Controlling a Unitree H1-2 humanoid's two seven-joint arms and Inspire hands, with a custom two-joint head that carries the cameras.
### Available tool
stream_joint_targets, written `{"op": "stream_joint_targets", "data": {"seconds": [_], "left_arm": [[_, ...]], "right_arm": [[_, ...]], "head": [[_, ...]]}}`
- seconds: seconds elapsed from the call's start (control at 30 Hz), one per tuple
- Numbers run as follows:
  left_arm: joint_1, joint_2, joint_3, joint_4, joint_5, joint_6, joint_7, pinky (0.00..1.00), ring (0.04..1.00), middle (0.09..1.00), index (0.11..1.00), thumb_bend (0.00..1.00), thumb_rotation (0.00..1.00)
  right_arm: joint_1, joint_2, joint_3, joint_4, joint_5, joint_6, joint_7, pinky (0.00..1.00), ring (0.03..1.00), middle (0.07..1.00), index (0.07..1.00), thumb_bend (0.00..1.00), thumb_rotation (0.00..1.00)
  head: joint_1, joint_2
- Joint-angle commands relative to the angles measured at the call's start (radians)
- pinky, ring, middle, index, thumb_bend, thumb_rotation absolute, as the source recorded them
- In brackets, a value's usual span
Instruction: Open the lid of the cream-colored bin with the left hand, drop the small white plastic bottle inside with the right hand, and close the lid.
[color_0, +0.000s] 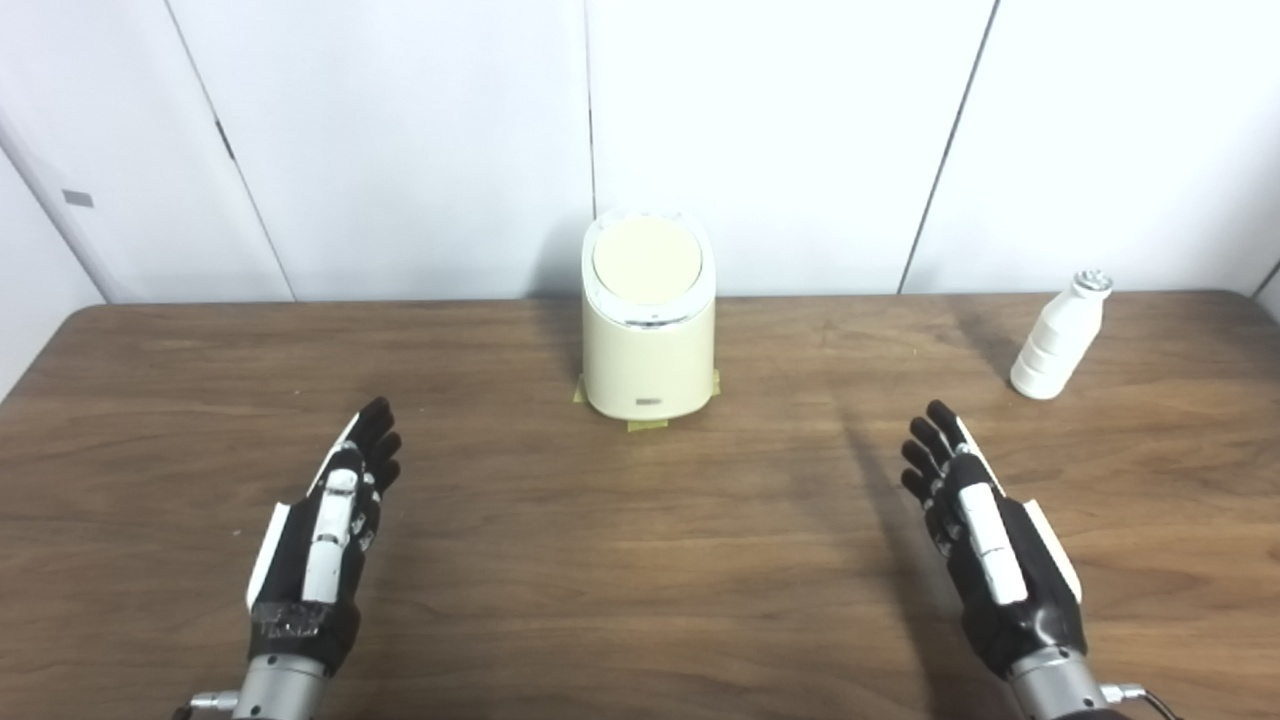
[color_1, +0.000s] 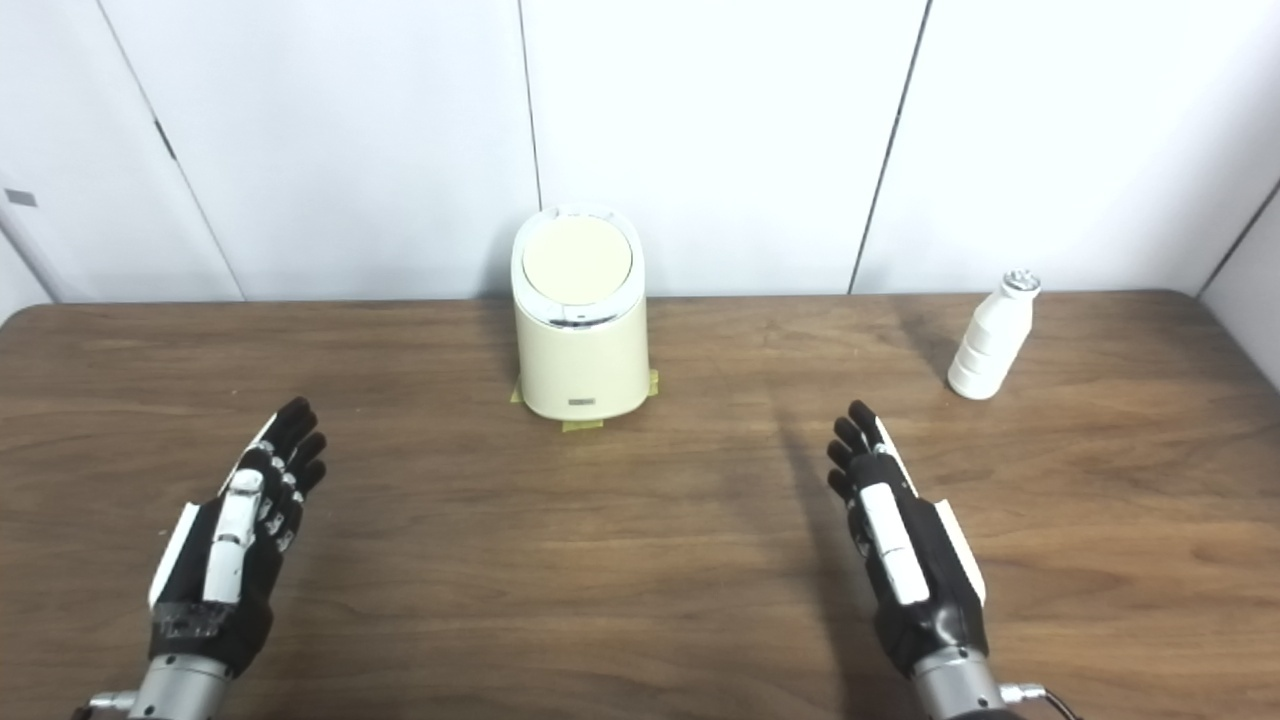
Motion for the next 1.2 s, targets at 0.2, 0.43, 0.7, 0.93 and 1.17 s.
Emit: {"op": "stream_joint_targets", "data": {"seconds": [0.2, 0.43, 0.7, 0.93, 1.17], "left_arm": [[0.194, -0.020, -0.025, -0.032, 0.019, -0.035, -0.005, 0.99, 0.978, 0.979, 0.984, 0.33, 0.92], [0.195, -0.017, -0.025, -0.027, 0.029, -0.043, -0.007, 0.99, 0.977, 0.975, 0.981, 0.36, 0.89], [0.166, -0.018, -0.029, -0.017, 0.047, -0.045, -0.004, 0.95, 0.960, 0.970, 0.981, 0.34, 0.75], [0.057, -0.029, -0.057, -0.031, 0.134, -0.001, 0.034, 0.89, 0.926, 0.946, 0.960, 0.46, 0.42], [-0.072, -0.022, -0.103, -0.084, 0.220, 0.093, 0.069, 0.84, 0.900, 0.912, 0.944, 0.51, 0.35]], "right_arm": [[0.158, -0.002, 0.009, -0.031, 0.009, -0.060, 0.012, 0.97, 0.963, 0.974, 0.974, 0.58, 0.83], [0.156, 0.002, 0.007, -0.026, 0.015, -0.058, 0.011, 0.98, 0.961, 0.971, 0.971, 0.58, 0.82], [0.150, 0.000, 0.008, 0.005, 0.022, -0.077, 0.020, 0.98, 0.965, 0.972, 0.971, 0.59, 0.82], [0.130, -0.006, 0.005, 0.057, 0.026, -0.118, 0.026, 0.98, 0.965, 0.973, 0.971, 0.58, 0.82], [0.117, -0.001, 0.004, 0.085, 0.036, -0.125, 0.026, 0.99, 0.961, 0.965, 0.958, 0.53, 0.75]], "head": [[-0.003, 0.000], [-0.002, -0.009], [0.011, -0.063], [-0.002, -0.102], [-0.009, -0.127]]}}
